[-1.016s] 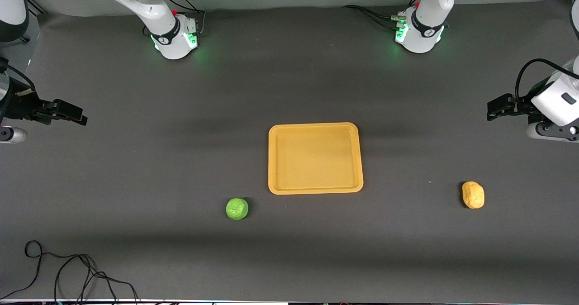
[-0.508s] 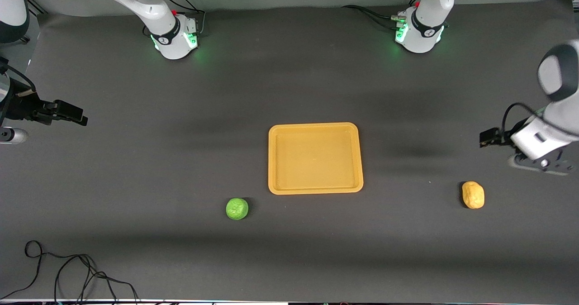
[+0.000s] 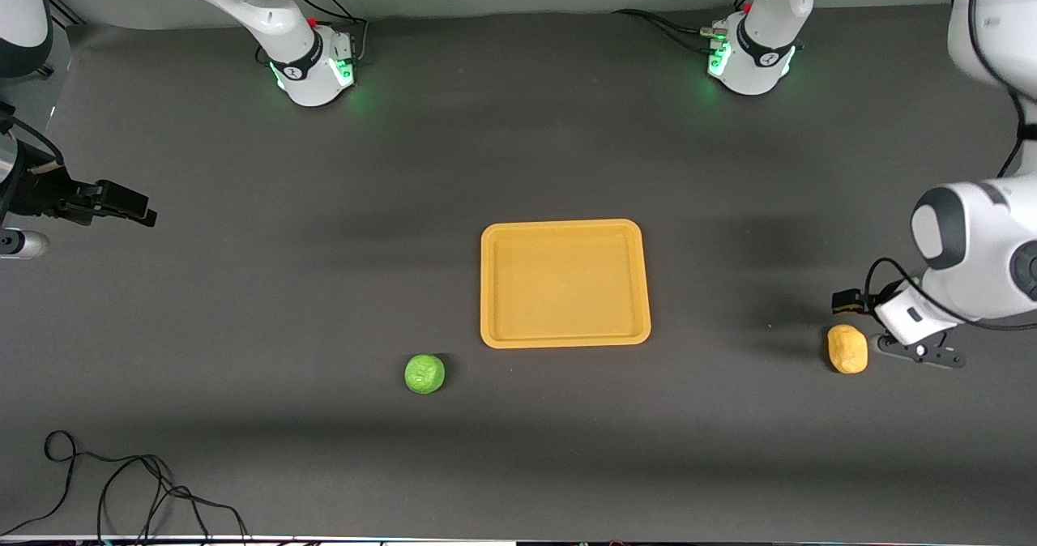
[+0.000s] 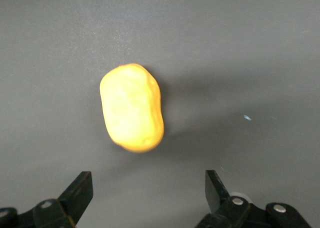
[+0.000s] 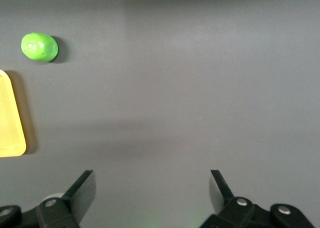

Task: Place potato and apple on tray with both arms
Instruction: 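Grasp the yellow potato with the left gripper while the right gripper reaches the apple, then lower the potato onto the tray while the right gripper grasps the apple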

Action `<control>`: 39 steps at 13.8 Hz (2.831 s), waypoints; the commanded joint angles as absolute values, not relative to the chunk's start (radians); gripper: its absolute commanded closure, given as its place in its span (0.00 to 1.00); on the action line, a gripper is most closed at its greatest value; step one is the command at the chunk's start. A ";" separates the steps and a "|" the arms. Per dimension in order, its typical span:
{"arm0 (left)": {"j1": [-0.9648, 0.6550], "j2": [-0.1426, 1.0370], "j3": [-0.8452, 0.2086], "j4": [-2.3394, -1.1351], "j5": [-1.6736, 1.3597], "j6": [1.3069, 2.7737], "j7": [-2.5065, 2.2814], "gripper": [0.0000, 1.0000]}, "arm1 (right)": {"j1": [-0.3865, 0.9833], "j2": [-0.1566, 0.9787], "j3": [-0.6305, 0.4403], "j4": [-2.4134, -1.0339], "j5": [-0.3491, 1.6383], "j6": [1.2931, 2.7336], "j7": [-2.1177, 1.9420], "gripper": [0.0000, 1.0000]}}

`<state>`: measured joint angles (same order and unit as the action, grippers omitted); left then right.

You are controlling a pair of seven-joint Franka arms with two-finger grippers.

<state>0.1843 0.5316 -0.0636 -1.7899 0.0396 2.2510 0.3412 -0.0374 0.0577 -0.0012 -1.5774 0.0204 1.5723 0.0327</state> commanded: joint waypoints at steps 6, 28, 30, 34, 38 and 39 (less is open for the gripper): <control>0.184 0.723 -0.074 -1.595 0.040 2.263 0.399 0.47 | 0.194 0.387 0.009 -1.211 0.018 1.589 0.165 0.00; -0.153 0.641 -0.368 -1.686 -0.003 2.204 -0.603 0.72 | 0.405 0.940 -0.002 -1.150 -0.026 2.192 0.423 0.00; -0.163 0.640 -0.368 -1.710 -0.002 2.206 -0.603 0.70 | 0.405 0.960 -0.002 -1.150 -0.026 2.204 0.423 0.00; -0.184 0.653 -0.362 -1.717 0.011 2.206 -0.610 0.61 | 0.403 0.985 -0.002 -1.155 -0.023 2.212 0.425 0.28; -0.184 0.661 -0.361 -1.718 0.014 2.201 -0.611 0.54 | 0.402 0.968 -0.002 -1.170 -0.017 2.210 0.434 0.66; -0.183 0.667 -0.360 -1.717 0.014 2.204 -0.611 0.54 | 0.400 0.962 -0.002 -1.170 -0.017 2.203 0.434 0.67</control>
<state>-0.1670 0.6632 -0.3746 -1.7113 0.0054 2.1931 -0.5871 0.4006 0.9843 -0.0004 -1.1573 -0.0065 2.1989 0.4073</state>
